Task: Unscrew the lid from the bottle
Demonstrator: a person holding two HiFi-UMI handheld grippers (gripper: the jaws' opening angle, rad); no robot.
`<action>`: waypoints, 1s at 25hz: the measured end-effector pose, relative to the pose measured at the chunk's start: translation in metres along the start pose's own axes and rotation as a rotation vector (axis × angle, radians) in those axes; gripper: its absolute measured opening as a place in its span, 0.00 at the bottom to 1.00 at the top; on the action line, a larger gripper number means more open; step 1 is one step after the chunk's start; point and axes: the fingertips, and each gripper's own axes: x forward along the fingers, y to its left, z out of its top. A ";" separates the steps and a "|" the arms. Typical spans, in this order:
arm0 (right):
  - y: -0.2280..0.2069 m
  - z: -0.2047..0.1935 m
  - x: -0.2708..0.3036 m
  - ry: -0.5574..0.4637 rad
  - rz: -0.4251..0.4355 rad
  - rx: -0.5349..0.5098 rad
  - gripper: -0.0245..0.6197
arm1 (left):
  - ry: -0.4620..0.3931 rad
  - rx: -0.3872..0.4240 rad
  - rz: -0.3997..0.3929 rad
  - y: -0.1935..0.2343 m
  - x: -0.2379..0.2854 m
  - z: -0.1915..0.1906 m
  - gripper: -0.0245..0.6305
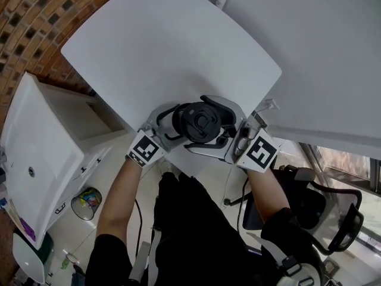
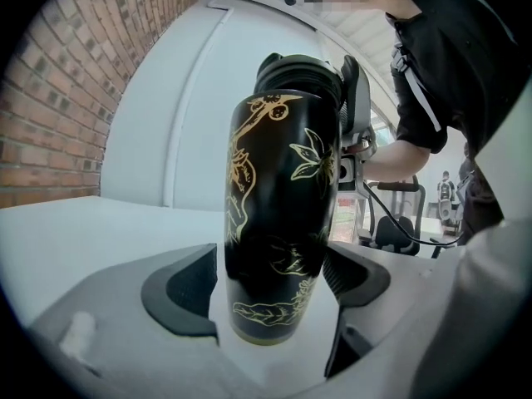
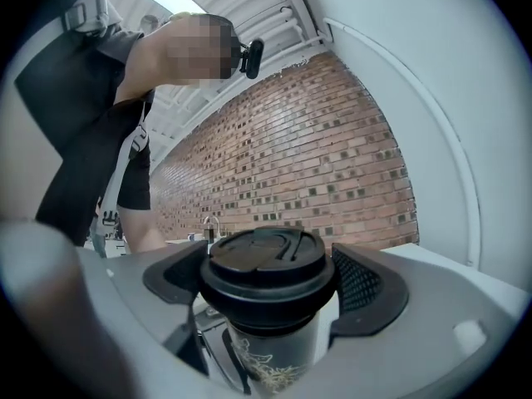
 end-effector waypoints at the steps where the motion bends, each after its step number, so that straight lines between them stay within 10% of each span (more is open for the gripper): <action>1: -0.001 0.002 -0.003 -0.003 -0.010 -0.001 0.75 | 0.003 0.000 0.016 0.000 -0.001 0.000 0.66; 11: 0.014 0.008 -0.011 -0.029 -0.034 -0.011 0.75 | 0.046 -0.033 0.100 -0.008 -0.045 -0.009 0.66; 25: 0.113 0.084 -0.021 -0.023 -0.094 -0.142 0.75 | -0.116 -0.052 0.095 -0.052 -0.123 0.094 0.64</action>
